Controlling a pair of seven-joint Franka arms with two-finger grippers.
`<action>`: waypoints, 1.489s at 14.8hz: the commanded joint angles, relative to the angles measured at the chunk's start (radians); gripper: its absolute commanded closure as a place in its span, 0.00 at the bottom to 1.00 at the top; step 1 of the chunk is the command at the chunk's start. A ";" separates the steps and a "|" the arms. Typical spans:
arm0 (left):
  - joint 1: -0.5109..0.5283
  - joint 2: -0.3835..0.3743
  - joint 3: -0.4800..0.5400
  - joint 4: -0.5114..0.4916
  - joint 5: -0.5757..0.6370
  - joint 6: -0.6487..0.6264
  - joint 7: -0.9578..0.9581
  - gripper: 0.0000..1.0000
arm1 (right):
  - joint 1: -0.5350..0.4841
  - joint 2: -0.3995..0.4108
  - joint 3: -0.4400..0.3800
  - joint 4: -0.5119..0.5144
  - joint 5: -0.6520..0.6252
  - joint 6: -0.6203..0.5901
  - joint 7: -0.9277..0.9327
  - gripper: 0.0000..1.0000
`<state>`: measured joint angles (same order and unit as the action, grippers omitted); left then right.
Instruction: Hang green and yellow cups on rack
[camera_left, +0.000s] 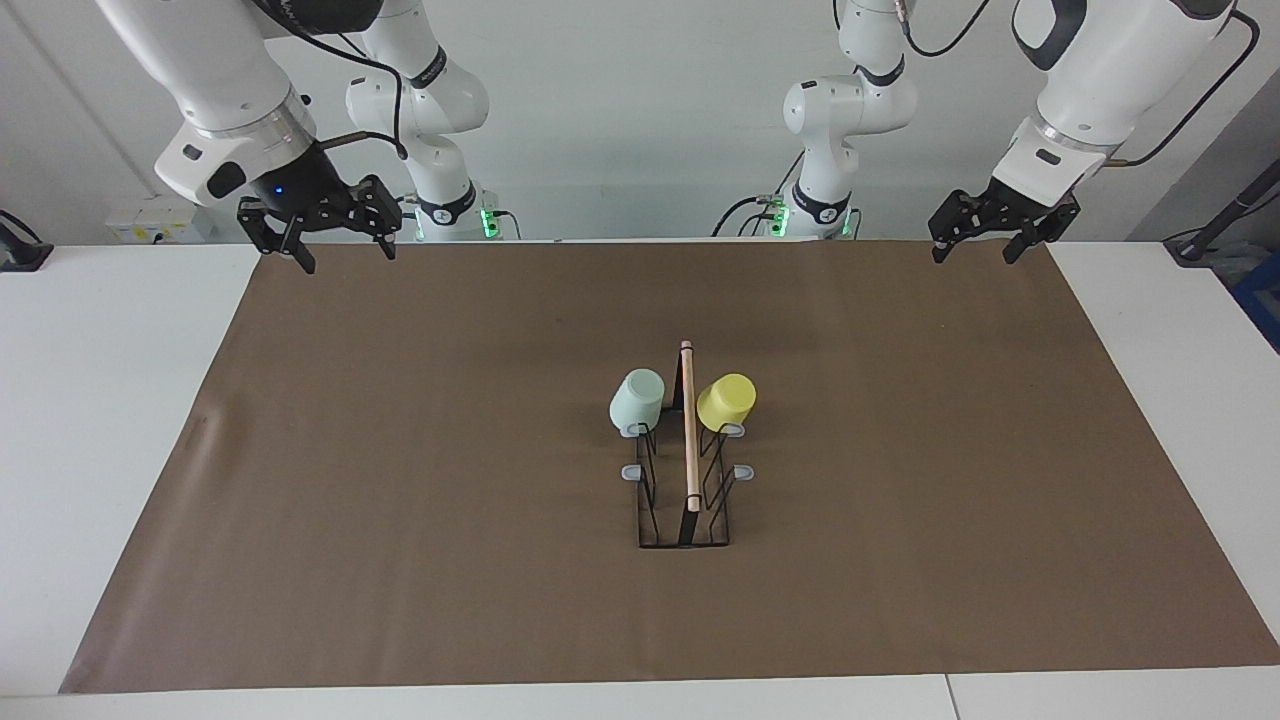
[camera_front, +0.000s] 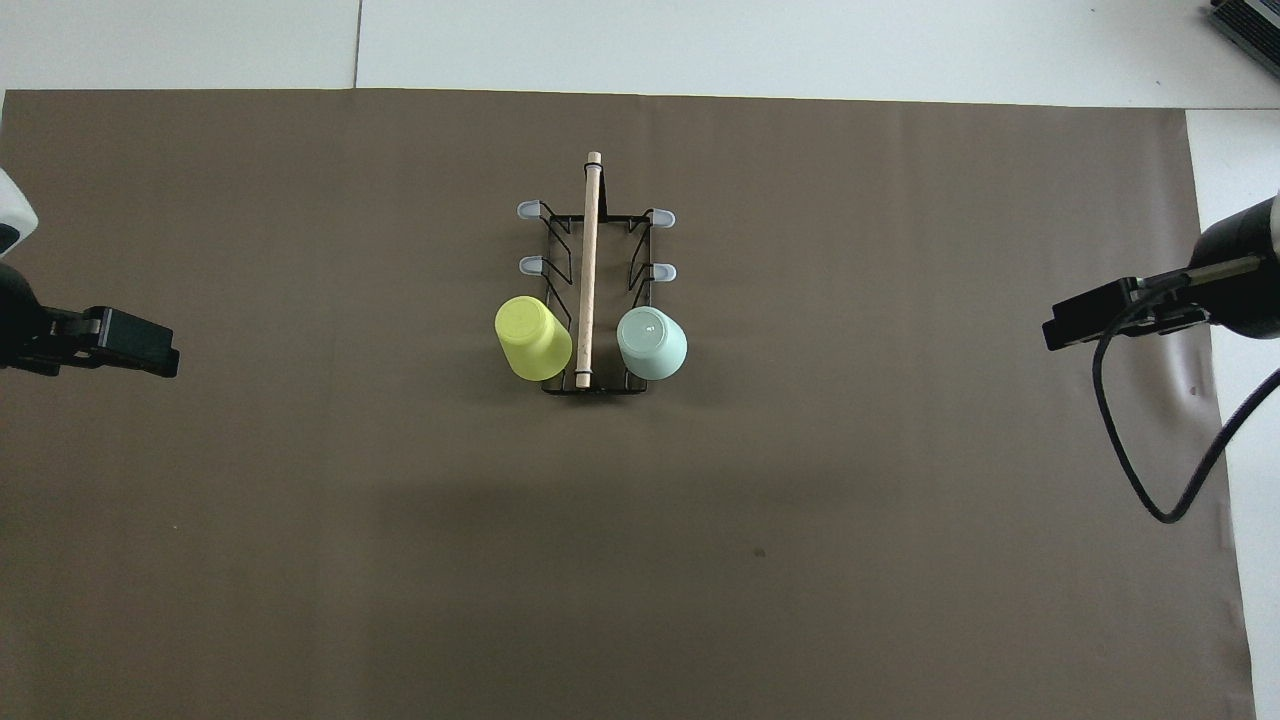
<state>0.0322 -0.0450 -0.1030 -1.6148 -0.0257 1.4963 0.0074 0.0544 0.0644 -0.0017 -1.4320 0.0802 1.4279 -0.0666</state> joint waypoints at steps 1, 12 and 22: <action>0.012 -0.030 -0.006 -0.031 0.003 -0.002 0.010 0.00 | -0.005 0.014 0.009 0.039 -0.022 -0.037 0.024 0.00; 0.012 -0.032 -0.006 -0.031 0.003 -0.002 0.010 0.00 | -0.010 -0.038 0.003 0.008 -0.007 -0.046 0.019 0.00; 0.012 -0.032 -0.006 -0.031 0.003 -0.002 0.010 0.00 | -0.038 -0.038 0.009 0.016 -0.002 -0.031 0.013 0.00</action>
<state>0.0322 -0.0452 -0.1030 -1.6149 -0.0257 1.4963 0.0074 0.0301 0.0364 -0.0058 -1.4125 0.0803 1.3904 -0.0656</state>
